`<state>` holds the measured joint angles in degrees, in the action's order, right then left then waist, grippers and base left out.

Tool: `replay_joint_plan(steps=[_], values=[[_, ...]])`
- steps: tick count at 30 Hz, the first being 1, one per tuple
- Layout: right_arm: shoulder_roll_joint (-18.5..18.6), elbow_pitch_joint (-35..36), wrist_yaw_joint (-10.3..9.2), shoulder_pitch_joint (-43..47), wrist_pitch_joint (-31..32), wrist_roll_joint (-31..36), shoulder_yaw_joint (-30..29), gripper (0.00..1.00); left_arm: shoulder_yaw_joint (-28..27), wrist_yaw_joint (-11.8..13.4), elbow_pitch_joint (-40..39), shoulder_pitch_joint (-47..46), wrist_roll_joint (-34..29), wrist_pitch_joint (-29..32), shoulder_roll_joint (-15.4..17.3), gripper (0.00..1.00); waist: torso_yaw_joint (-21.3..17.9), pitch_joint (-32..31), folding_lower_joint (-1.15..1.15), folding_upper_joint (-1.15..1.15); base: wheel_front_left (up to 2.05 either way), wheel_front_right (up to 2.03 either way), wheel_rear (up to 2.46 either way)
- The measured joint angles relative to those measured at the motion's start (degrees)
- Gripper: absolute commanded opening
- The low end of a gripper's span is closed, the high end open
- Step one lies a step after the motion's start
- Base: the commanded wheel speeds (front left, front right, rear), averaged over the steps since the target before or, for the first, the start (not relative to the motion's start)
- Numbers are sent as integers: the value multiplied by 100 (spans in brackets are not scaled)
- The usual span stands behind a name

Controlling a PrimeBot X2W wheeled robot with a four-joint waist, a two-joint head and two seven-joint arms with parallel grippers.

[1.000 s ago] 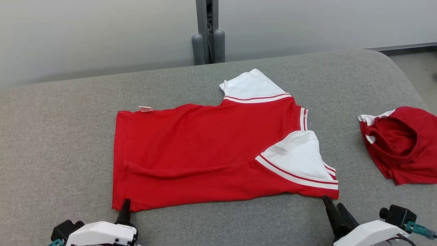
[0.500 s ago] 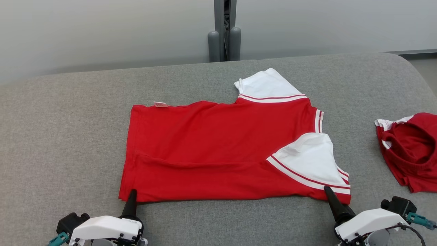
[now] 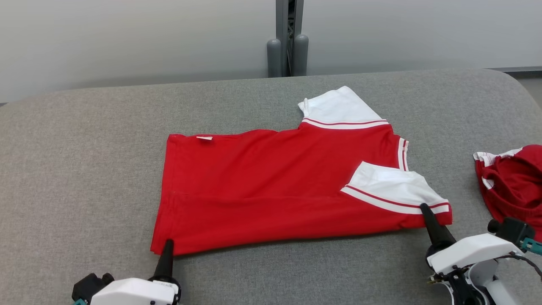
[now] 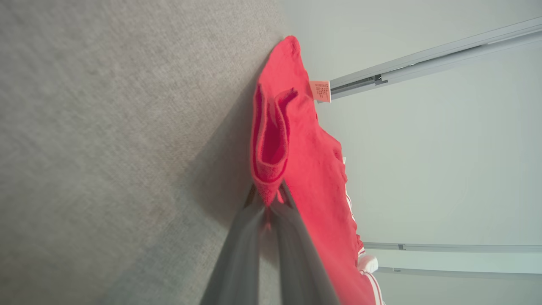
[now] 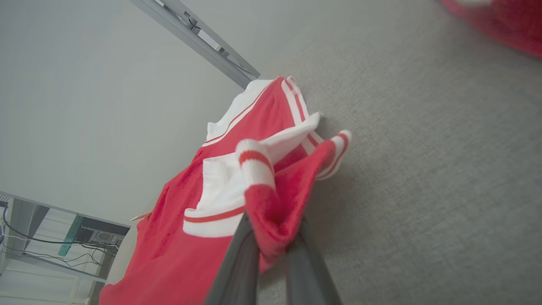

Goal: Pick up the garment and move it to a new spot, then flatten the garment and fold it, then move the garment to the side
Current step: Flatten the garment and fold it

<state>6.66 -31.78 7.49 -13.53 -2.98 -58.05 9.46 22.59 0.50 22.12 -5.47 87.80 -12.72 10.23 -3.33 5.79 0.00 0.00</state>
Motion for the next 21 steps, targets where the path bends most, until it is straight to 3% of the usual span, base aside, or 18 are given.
replay_joint_plan(steps=[8,21], values=[[455,660,1,691,29,101,-7,0,-14,63,-654,762,-55,-96,11,0,64,20,0,0,0,0,0],[296,1107,1,1605,249,246,-296,0,58,369,-1305,1479,-240,-144,118,0,122,80,0,0,0,0,0]])
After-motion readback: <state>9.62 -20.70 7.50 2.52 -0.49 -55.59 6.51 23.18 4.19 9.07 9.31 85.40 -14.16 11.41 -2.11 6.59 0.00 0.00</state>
